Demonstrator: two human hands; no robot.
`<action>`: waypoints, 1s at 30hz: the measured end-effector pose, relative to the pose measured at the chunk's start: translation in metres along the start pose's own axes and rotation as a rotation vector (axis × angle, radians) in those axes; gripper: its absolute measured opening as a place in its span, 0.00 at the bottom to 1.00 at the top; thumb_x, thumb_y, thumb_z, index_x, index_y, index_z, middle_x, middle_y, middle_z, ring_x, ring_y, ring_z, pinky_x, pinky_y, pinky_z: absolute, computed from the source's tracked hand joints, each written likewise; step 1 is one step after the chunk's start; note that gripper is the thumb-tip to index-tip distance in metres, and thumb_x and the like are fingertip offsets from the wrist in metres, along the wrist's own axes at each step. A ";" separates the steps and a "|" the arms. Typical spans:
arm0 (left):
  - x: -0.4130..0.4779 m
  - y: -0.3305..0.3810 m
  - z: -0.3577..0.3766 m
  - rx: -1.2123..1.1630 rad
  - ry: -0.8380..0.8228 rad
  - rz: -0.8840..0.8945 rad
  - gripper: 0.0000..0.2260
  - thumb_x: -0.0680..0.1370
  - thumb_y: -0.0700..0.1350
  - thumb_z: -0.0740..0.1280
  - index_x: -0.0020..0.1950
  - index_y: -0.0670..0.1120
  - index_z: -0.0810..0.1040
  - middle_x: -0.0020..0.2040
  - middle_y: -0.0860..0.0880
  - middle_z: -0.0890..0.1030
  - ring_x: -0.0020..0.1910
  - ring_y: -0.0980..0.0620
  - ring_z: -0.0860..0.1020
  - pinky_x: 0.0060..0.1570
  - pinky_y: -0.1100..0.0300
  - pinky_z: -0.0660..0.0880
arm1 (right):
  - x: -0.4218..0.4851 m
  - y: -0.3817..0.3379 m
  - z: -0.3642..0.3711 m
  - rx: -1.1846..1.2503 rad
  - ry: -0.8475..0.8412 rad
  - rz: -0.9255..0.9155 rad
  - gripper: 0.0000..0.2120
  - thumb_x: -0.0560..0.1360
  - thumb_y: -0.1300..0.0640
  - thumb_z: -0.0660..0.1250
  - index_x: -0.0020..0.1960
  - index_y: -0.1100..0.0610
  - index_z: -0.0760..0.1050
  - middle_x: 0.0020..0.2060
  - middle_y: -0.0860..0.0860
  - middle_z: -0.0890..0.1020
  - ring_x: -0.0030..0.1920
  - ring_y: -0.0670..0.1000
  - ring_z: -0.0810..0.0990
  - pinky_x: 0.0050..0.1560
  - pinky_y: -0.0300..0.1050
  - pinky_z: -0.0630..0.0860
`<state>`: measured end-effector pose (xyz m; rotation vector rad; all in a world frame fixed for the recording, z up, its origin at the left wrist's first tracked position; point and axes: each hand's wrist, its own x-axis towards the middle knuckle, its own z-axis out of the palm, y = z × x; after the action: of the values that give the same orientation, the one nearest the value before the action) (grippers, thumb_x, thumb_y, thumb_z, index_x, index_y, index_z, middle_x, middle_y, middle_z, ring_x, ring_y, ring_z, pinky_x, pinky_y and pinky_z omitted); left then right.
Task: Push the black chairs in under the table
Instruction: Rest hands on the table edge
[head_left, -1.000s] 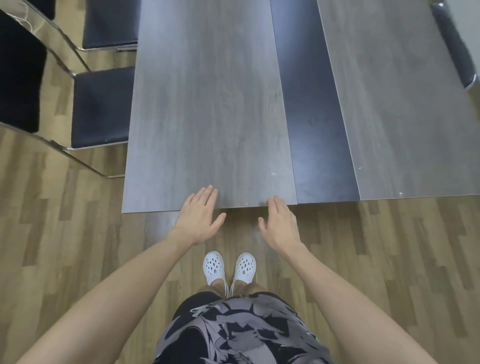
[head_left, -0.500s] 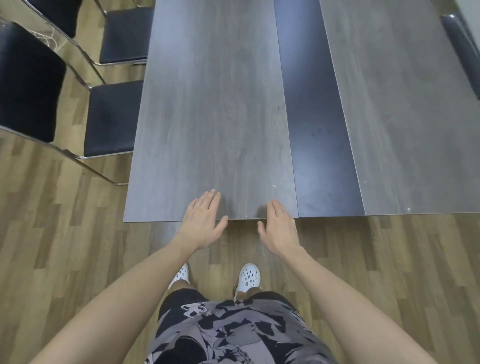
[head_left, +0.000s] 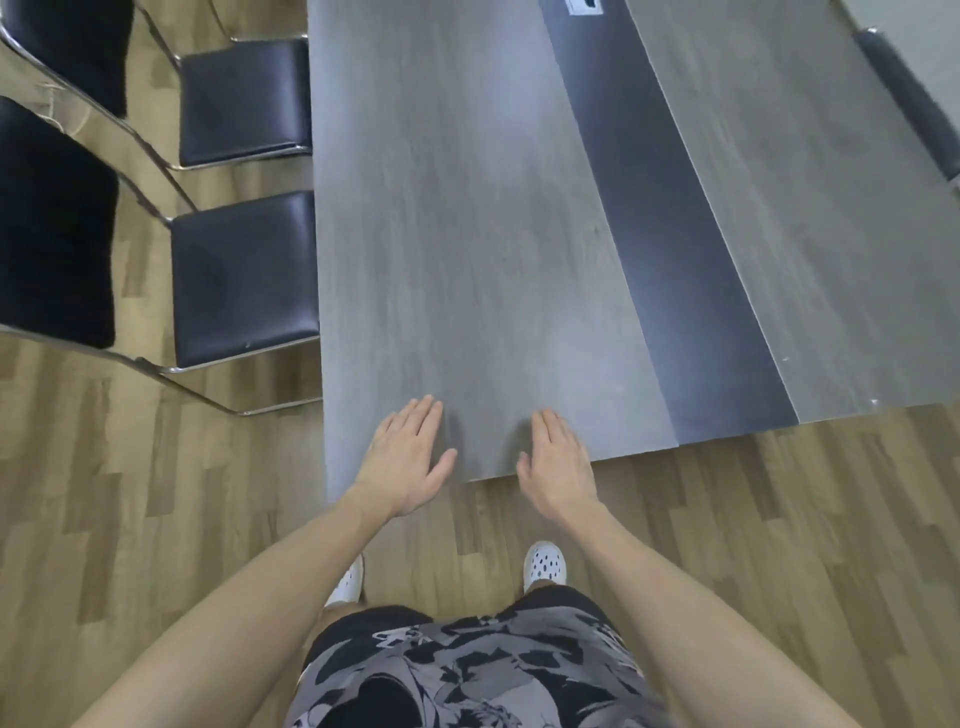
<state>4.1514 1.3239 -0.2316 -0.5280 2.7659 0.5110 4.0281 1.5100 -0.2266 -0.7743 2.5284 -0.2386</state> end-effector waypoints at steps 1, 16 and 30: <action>-0.002 -0.015 -0.004 0.003 -0.002 0.017 0.31 0.81 0.59 0.52 0.80 0.44 0.53 0.80 0.46 0.54 0.78 0.48 0.52 0.76 0.52 0.50 | 0.002 -0.015 0.004 0.000 0.009 0.014 0.29 0.80 0.54 0.57 0.78 0.60 0.54 0.78 0.55 0.56 0.78 0.53 0.52 0.77 0.49 0.51; -0.052 -0.184 -0.047 0.074 -0.069 0.223 0.31 0.80 0.60 0.54 0.79 0.43 0.56 0.79 0.45 0.56 0.78 0.47 0.53 0.75 0.50 0.51 | -0.039 -0.214 0.064 0.082 0.090 0.245 0.29 0.79 0.54 0.58 0.77 0.59 0.54 0.78 0.55 0.56 0.78 0.53 0.53 0.75 0.50 0.54; -0.060 -0.195 -0.047 0.130 -0.118 0.213 0.32 0.81 0.61 0.52 0.79 0.45 0.54 0.79 0.45 0.55 0.78 0.46 0.53 0.76 0.50 0.52 | -0.049 -0.249 0.083 0.201 0.137 0.242 0.31 0.80 0.54 0.58 0.79 0.59 0.51 0.79 0.54 0.53 0.78 0.53 0.51 0.75 0.49 0.53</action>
<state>4.2731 1.1533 -0.2254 -0.1687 2.7317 0.3907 4.2241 1.3301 -0.2053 -0.3817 2.6440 -0.4683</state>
